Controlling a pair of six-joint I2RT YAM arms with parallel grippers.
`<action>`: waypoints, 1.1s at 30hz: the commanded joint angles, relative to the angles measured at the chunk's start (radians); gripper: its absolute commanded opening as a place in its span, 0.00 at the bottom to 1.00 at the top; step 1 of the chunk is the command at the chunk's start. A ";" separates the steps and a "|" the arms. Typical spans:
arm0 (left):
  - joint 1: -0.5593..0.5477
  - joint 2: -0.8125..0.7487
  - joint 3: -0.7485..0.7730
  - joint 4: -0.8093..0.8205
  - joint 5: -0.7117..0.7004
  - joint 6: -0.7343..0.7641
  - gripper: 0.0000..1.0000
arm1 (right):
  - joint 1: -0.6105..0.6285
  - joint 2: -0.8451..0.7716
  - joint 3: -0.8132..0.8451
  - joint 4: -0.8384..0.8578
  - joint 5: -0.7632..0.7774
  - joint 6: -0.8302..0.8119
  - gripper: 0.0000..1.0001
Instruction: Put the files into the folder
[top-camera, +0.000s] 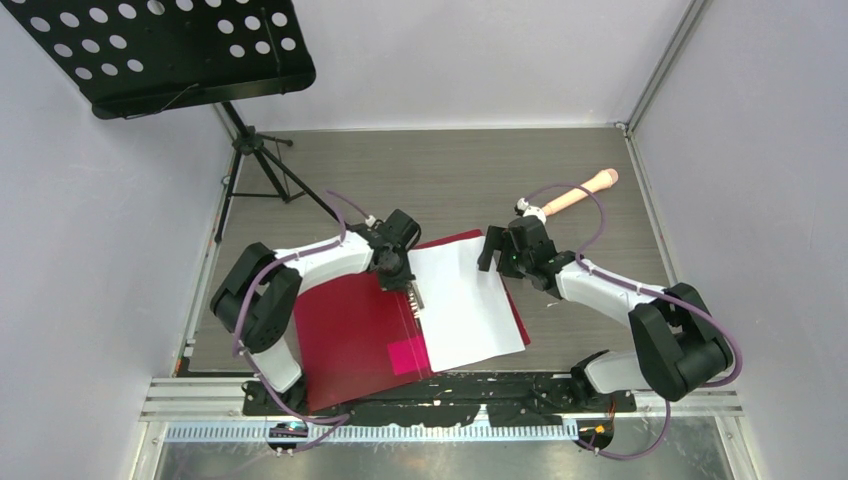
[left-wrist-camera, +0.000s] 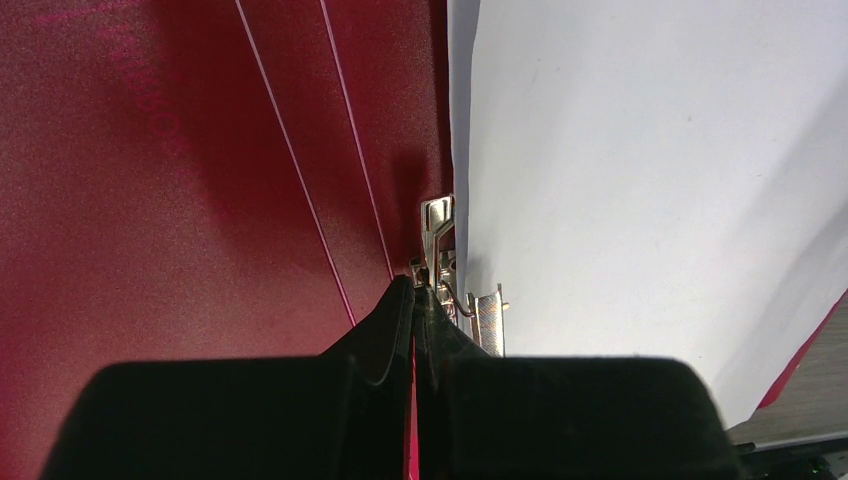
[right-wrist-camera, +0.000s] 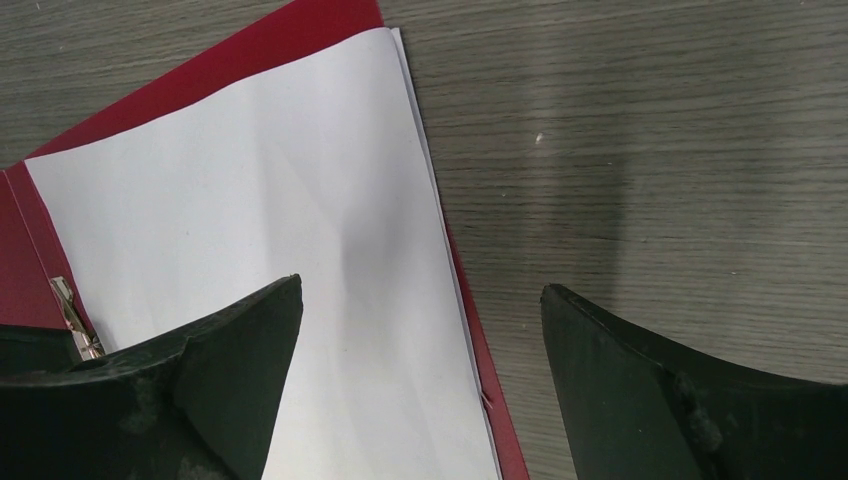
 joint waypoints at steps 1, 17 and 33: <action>0.001 0.043 0.055 0.023 0.031 0.033 0.00 | -0.003 0.008 0.010 0.056 -0.015 0.012 0.95; 0.001 0.119 0.175 0.004 0.078 0.090 0.00 | -0.056 0.058 0.024 0.127 0.033 0.009 0.95; 0.002 0.145 0.208 -0.006 0.082 0.102 0.00 | -0.096 0.239 0.145 0.226 -0.033 0.029 0.95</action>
